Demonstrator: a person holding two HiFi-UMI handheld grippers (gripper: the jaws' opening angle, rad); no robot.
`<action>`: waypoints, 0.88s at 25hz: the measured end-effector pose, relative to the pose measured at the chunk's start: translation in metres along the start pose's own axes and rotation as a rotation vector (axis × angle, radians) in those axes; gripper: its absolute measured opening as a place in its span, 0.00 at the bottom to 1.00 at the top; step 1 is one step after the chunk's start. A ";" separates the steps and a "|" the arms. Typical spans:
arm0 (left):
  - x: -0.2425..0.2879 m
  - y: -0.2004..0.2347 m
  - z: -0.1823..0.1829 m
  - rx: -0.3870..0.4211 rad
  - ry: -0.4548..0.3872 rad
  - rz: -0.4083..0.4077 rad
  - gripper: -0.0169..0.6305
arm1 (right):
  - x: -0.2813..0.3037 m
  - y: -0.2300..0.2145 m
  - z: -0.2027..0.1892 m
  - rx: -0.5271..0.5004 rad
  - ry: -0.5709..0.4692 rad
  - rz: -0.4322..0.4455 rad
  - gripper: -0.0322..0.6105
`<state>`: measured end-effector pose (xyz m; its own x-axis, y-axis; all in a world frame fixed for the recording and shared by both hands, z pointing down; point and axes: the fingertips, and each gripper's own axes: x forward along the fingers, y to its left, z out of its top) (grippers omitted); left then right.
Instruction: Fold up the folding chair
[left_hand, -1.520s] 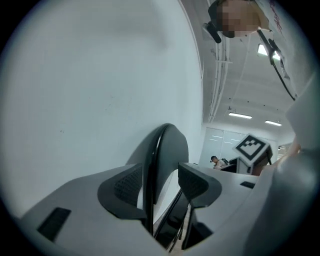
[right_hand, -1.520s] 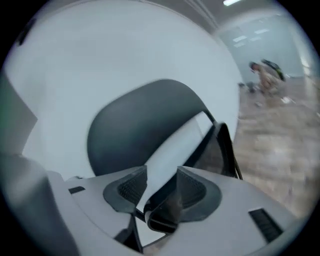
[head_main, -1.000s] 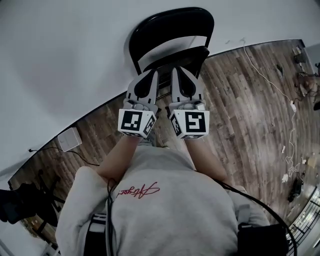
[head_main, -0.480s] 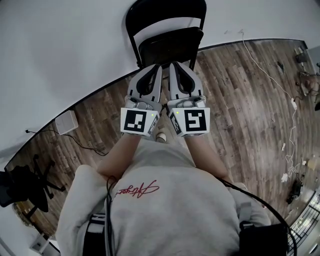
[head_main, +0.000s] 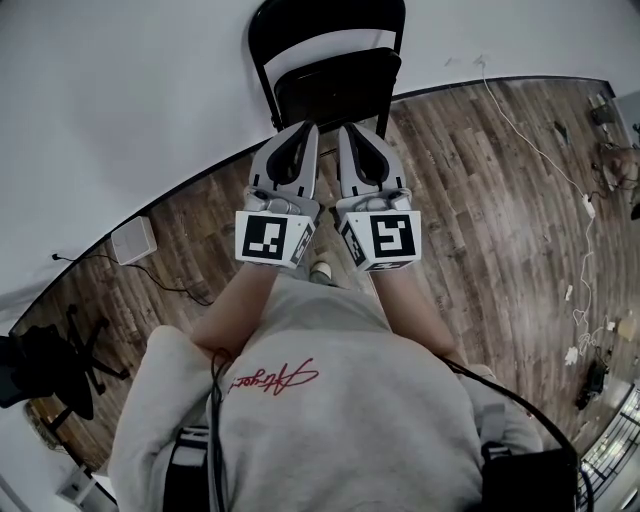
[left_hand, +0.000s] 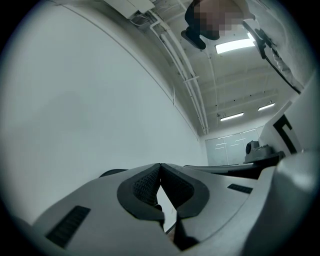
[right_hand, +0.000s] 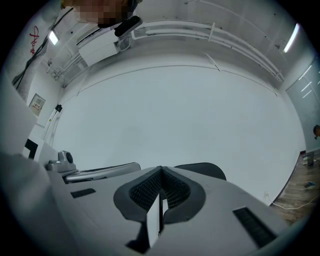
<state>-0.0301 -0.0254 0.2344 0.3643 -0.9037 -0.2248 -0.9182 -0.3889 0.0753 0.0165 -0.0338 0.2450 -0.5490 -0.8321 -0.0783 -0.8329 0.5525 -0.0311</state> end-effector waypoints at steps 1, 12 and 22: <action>0.000 0.000 0.000 -0.002 0.001 0.002 0.05 | 0.000 0.000 0.001 -0.002 0.000 0.005 0.07; -0.003 0.012 -0.001 -0.017 0.003 0.032 0.05 | 0.006 0.011 0.003 -0.007 -0.011 0.037 0.07; -0.008 0.025 -0.001 -0.022 -0.001 0.052 0.05 | 0.012 0.018 0.001 -0.005 -0.008 0.038 0.07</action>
